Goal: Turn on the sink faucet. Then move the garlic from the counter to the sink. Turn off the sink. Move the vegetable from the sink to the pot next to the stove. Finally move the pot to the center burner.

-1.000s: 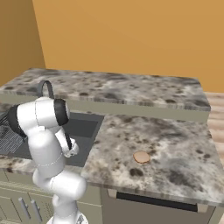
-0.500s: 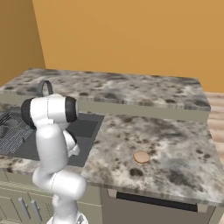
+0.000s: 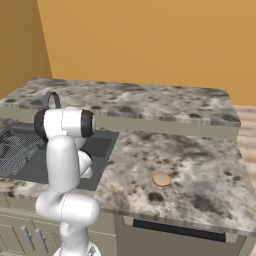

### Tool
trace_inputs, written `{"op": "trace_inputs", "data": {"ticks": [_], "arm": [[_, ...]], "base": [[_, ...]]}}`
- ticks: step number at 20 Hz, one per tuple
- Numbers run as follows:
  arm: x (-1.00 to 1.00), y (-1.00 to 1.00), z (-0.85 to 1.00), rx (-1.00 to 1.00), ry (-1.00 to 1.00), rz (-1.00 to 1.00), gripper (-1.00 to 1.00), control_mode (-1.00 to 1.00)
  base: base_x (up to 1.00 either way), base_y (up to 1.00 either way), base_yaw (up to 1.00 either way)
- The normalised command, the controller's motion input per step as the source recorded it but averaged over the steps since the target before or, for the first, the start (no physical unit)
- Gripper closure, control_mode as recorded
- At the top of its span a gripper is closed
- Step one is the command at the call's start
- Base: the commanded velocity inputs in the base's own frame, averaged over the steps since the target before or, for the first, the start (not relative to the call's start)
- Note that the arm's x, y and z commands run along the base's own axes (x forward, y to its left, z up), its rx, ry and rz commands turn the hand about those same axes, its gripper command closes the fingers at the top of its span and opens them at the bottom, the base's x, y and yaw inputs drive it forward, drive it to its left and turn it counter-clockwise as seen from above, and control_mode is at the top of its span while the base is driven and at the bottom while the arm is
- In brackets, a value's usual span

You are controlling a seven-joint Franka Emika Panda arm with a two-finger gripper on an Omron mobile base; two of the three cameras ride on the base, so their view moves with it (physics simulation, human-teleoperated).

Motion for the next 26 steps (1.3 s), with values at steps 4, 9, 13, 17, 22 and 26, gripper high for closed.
{"op": "trace_inputs", "data": {"ticks": [4,9,13,17,22,26], "arm": [[0.26,0.08,-0.11,0.00,0.03,-0.01,-1.00,-1.00],[0.27,0.09,-0.10,0.00,0.03,-0.01,-1.00,-1.00],[0.27,0.00,-0.08,0.00,0.00,0.00,-1.00,-1.00],[0.32,0.00,-0.04,0.00,0.00,0.00,-1.00,-1.00],[0.40,0.00,0.00,0.00,0.01,0.00,-1.00,-1.00],[0.33,0.00,-0.05,0.00,0.03,0.00,-1.00,-1.00]], "base": [[0.00,0.00,0.00],[0.00,0.00,0.00],[0.00,0.00,0.00],[0.00,0.00,0.00],[0.00,0.00,0.00],[0.00,0.00,0.00]]}}
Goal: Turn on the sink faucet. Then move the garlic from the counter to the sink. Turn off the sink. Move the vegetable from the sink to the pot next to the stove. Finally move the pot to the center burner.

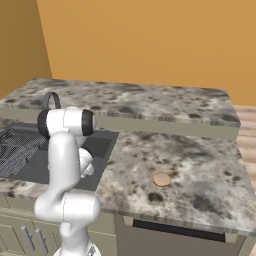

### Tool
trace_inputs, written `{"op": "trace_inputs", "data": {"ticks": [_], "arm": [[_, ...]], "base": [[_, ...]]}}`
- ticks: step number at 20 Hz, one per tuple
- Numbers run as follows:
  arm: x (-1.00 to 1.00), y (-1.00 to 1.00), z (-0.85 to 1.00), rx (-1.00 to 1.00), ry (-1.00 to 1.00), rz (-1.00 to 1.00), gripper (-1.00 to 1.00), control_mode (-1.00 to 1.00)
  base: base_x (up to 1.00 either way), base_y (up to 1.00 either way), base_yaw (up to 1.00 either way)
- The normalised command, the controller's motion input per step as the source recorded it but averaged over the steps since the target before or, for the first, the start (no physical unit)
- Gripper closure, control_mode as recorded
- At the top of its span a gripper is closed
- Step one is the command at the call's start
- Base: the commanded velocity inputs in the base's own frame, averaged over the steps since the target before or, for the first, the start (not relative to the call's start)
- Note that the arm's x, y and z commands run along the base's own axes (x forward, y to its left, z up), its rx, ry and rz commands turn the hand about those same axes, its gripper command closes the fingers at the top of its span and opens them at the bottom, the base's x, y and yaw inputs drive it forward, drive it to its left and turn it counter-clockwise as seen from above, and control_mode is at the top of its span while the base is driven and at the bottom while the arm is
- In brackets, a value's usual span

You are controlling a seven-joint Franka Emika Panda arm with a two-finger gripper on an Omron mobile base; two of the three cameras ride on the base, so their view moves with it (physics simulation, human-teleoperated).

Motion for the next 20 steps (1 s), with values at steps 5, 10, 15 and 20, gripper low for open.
{"op": "trace_inputs", "data": {"ticks": [5,10,15,20], "arm": [[0.18,0.00,-0.10,0.00,0.03,0.00,-1.00,-1.00],[-0.02,0.00,-0.02,0.00,0.00,-0.01,-1.00,-1.00],[-0.23,0.00,0.00,0.00,0.00,-0.04,-1.00,-1.00],[-0.29,0.00,0.00,0.00,0.00,-0.06,-1.00,-1.00]], "base": [[0.00,0.00,0.00],[0.00,0.00,0.00],[0.00,0.00,0.00],[0.00,0.00,0.00]]}}
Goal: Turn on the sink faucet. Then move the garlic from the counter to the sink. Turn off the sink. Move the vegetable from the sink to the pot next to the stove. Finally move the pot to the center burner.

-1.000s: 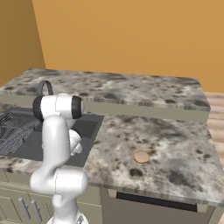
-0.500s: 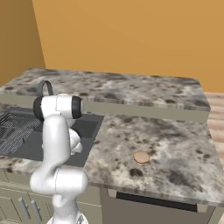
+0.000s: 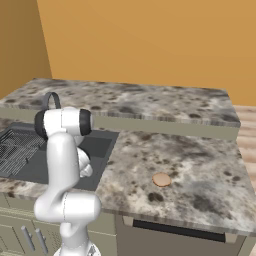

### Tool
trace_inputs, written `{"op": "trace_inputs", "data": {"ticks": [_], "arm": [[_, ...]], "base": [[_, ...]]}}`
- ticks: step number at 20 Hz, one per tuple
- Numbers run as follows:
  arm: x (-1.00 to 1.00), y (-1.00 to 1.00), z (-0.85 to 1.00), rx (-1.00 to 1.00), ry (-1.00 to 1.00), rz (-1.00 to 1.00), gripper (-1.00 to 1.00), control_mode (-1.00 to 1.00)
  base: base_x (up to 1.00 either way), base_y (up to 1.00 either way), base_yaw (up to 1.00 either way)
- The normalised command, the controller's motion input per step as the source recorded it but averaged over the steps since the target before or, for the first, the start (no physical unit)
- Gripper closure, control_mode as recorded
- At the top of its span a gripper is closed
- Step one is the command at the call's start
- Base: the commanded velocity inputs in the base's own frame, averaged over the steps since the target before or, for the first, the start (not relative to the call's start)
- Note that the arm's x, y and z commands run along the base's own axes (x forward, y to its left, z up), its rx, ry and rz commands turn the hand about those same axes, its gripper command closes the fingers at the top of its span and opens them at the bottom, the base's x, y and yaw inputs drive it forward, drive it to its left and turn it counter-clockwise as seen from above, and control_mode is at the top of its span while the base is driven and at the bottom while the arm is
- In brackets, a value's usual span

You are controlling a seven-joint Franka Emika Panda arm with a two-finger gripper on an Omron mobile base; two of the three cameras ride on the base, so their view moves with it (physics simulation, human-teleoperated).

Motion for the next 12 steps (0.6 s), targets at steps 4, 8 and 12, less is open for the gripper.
{"op": "trace_inputs", "data": {"ticks": [4,8,12], "arm": [[-0.10,0.00,0.00,0.00,0.00,-0.05,-1.00,-1.00],[0.00,0.00,-0.12,0.00,0.00,-0.03,-1.00,-1.00],[0.05,0.00,-0.16,0.00,0.00,-0.02,-1.00,-1.00]], "base": [[0.00,0.00,0.00],[0.00,0.00,0.00],[0.00,0.00,0.00]]}}
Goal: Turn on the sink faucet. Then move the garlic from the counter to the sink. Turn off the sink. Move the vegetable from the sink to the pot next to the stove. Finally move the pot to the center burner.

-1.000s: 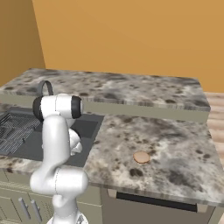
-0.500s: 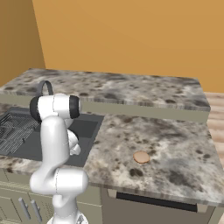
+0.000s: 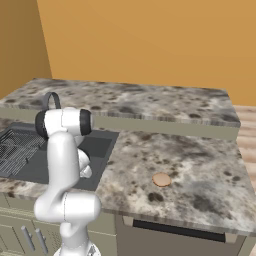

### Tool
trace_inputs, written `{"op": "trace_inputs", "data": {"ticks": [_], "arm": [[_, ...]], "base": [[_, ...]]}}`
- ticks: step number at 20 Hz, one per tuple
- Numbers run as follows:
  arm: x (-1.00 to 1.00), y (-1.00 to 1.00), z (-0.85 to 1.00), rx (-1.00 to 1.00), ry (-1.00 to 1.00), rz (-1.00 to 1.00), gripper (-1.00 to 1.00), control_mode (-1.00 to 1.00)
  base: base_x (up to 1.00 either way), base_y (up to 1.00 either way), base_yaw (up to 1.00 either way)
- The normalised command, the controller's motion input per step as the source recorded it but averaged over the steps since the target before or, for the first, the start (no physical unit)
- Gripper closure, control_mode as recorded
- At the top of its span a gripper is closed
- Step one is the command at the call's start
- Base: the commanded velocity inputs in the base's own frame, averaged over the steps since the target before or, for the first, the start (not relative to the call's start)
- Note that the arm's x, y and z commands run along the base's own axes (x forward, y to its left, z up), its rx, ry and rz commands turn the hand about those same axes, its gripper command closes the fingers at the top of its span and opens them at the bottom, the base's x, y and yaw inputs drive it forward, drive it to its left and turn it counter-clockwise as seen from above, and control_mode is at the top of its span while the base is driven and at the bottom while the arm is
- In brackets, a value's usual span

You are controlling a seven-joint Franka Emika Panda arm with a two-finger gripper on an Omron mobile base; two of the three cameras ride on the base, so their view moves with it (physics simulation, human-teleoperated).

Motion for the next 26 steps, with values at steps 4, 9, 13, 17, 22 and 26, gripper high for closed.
{"op": "trace_inputs", "data": {"ticks": [4,9,13,17,22,26], "arm": [[0.11,0.00,-0.18,0.00,0.00,0.00,-1.00,-1.00],[0.14,0.00,-0.17,0.00,-0.01,0.00,-1.00,-1.00],[0.00,0.01,-0.14,0.00,0.00,0.00,1.00,-1.00],[-0.01,0.01,-0.07,0.00,-0.01,-0.01,1.00,-1.00],[-0.20,0.03,0.07,0.00,0.00,-0.04,1.00,-1.00],[-0.14,0.00,0.48,0.00,0.00,-0.08,1.00,-1.00]], "base": [[0.00,0.00,0.00],[0.00,0.00,0.00],[0.00,0.00,0.00],[0.00,0.00,0.00],[0.00,0.00,0.00],[0.00,0.00,0.00]]}}
